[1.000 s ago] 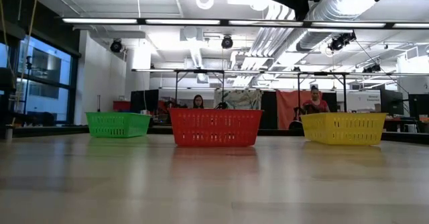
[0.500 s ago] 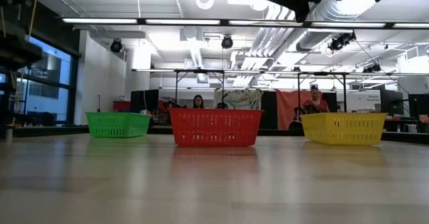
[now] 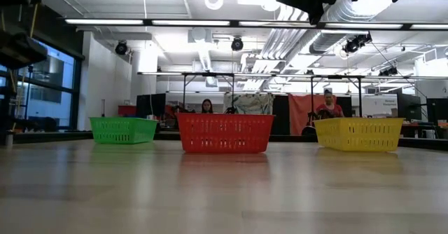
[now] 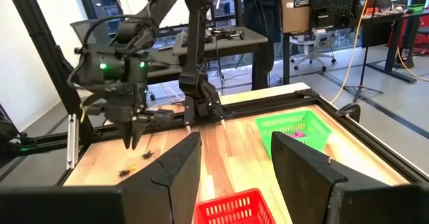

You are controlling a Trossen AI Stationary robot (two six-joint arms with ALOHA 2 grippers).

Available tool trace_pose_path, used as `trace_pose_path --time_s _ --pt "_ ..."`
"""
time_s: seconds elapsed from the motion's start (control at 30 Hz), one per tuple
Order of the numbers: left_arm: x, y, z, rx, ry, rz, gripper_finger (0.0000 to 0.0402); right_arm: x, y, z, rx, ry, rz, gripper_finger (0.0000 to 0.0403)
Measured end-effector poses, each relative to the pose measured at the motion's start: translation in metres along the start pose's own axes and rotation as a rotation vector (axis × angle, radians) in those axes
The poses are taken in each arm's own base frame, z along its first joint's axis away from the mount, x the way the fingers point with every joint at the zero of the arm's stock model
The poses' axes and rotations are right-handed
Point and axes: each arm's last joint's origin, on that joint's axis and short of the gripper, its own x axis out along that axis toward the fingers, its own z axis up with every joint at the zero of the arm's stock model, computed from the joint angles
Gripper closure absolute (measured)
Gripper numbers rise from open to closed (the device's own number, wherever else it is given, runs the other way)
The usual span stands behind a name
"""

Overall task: Sort Halloween decoration
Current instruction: Put the orange spider toy into the red bin

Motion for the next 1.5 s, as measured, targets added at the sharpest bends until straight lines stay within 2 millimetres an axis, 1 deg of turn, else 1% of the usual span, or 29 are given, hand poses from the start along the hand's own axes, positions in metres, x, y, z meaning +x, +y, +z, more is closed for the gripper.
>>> trace_pose_path --time_s 0.13,0.23,0.3,0.4,0.57,0.7,0.8,0.87,1.07,1.33,1.5 --pt "0.016 -0.002 0.003 0.024 0.024 0.019 0.0297 0.000 0.000 -0.001 -0.001 0.009 -0.001 0.0226" --pt "0.023 -0.002 0.004 0.031 0.044 0.026 0.0266 0.000 0.000 -0.001 -0.001 0.012 -0.002 0.0226" --pt "0.026 -0.001 0.005 0.036 0.069 0.014 0.0250 0.000 0.000 -0.001 -0.001 0.013 -0.002 0.0226" --pt "0.029 0.001 0.006 0.087 0.090 -0.009 0.0237 0.000 0.000 -0.001 -0.001 0.015 -0.002 0.0226" --pt "0.030 0.007 0.009 0.150 0.099 -0.028 0.0236 0.000 0.000 -0.002 -0.001 0.019 -0.002 0.0226" --pt "0.033 0.013 0.011 0.146 0.085 -0.038 0.0241 0.000 0.000 -0.002 -0.001 0.019 -0.002 0.0226" --pt "0.039 0.019 0.005 0.132 0.102 -0.090 0.0242 0.000 0.000 -0.002 -0.001 0.019 -0.002 0.0226" --pt "0.041 0.021 0.002 0.126 0.115 -0.093 0.0242 0.000 0.000 -0.002 0.000 0.019 -0.002 0.0226" --pt "0.043 0.022 0.003 0.124 0.091 -0.109 0.0243 0.000 0.000 -0.002 0.000 0.019 -0.003 0.0226" --pt "0.050 0.027 -0.007 0.116 0.101 -0.126 0.0243 0.000 0.000 -0.002 0.000 0.019 -0.003 0.0226" --pt "0.052 0.027 -0.008 0.118 0.076 -0.137 0.0243 0.000 0.000 -0.002 0.000 0.019 -0.002 0.0226"
